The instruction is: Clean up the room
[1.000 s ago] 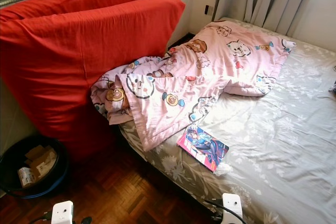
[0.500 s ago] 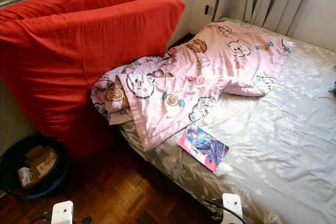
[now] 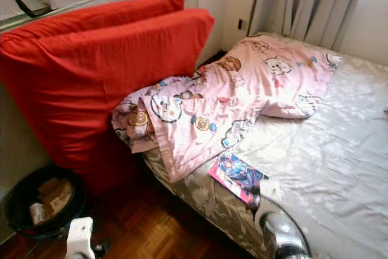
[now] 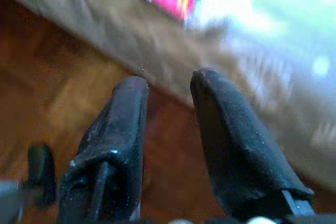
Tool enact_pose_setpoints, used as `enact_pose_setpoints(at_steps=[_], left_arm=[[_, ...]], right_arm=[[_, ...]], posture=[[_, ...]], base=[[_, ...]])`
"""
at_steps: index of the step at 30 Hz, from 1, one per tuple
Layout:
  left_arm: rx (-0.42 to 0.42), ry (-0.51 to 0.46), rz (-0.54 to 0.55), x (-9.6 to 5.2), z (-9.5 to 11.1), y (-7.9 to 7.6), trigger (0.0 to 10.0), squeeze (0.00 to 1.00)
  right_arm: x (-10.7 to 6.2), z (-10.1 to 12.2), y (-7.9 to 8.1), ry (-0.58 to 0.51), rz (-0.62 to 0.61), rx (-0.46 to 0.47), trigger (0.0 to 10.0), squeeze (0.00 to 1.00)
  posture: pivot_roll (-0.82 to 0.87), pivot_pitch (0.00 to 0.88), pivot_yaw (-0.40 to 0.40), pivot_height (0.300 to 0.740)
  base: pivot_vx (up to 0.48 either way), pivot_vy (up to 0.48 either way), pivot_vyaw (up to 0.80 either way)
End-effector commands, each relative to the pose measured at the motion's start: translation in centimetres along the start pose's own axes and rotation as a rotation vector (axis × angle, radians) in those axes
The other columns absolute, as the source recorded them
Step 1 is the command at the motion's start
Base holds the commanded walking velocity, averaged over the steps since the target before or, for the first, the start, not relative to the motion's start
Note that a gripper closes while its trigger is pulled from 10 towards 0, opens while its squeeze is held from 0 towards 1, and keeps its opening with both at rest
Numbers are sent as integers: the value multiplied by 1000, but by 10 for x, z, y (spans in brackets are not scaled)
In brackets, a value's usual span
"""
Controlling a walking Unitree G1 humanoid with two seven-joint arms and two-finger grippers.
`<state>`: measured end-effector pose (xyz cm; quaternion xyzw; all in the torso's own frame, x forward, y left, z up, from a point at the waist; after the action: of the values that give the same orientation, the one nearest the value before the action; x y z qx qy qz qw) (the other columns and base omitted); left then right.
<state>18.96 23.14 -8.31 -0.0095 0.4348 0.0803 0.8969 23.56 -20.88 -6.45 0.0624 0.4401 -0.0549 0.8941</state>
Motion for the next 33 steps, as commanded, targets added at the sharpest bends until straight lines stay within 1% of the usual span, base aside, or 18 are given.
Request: enact_pose_setpoints(at_steps=[1, 3, 8, 10, 11, 13, 17, 18, 19, 22, 23, 26, 29, 31, 32, 33], left_arm=[[17, 0, 7, 0, 1, 2, 10000, 0], [15, -5, 8, 0, 2, 2, 10000, 0], [27, -67, 16, 0, 9, 2, 10000, 0], [31, -104, 14, 0, 13, 2, 10000, 0], [26, -136, 14, -1, 16, 2, 10000, 0], [19, -157, 14, -1, 18, 2, 10000, 0], [21, -235, 5, -2, 27, 1, 10000, 0], [21, -235, 5, -2, 27, 1, 10000, 0], [18, -266, 0, -3, 30, 0, 10000, 0], [10, -289, -1, -4, 32, 0, 10000, 0], [-1, -312, -2, -5, 34, 0, 10000, 0], [3, -317, -4, -5, 35, 0, 10000, 0], [14, -338, -10, -6, 37, 0, 10000, 0], [4, -351, -10, -6, 38, 0, 10000, 0], [23, -534, -26, -5, 106, -15, 10000, 0], [29, -632, -37, -9, 137, -23, 10000, 0]], right_arm=[[0, 7, 1, -19, 1, 10, 10000, 0], [0, 7, 1, -19, 1, 11, 10000, 0], [1, 10, 1, -29, -1, 31, 10000, 0], [0, 12, 1, -57, -5, 56, 10000, 0], [0, 14, 1, -89, -8, 73, 10000, 0], [0, 16, 1, -115, -10, 88, 10000, 0], [-2, 25, -1, -214, -28, 128, 10000, 0], [-2, 25, -1, -214, -28, 128, 10000, 0], [-3, 29, -1, -256, -36, 140, 10000, 0], [-4, 31, -2, -281, -43, 155, 10000, 0], [-5, 34, -2, -322, -46, 197, 10000, 0], [-5, 35, -2, -339, -46, 212, 10000, 0], [-7, 39, -3, -391, -51, 218, 10000, 0], [-8, 41, -3, -407, -58, 199, 10000, 0], [-9, 42, -3, -425, -55, 201, 10000, 0], [-9, 43, -3, -432, -53, 203, 10000, 0]], posture=[[-4, 0, -9, 740], [-4, 0, -9, 740], [-4, 0, -10, 740], [-1, 0, -11, 740], [-1, 0, -11, 740], [1, 0, -12, 740], [3, 0, -13, 740], [3, 0, -13, 740], [0, 0, -15, 740], [1, 0, -17, 740], [5, 0, -15, 740], [5, 0, -15, 740], [-1, 0, -14, 740], [-1, 0, -14, 740], [-1, 0, -14, 740], [-2, 0, -14, 740]], base=[[0, 0, 0], [0, 0, 0], [0, 0, 0], [0, 0, 0], [0, 0, 0], [0, 0, 0], [0, 0, 0], [0, 0, 0], [0, 0, 0], [0, 0, 0], [0, 0, 0], [0, 0, 0], [0, 0, 0], [0, 0, 0], [0, 0, 0], [0, 0, 0]])
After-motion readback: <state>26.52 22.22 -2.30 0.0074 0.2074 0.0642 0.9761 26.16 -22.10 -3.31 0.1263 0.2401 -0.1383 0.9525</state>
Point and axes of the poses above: a point about 5 cm out from each wrist's last joint towards the gripper, its own x axis pointing out of the wrist towards the gripper, its own z axis along the axis of the wrist's last joint, y = z × x, the point moved 1 cm from there along x, pointing out of the wrist towards the gripper, and after that the axes turned 2 degrees about x, right-handed, at the moved point
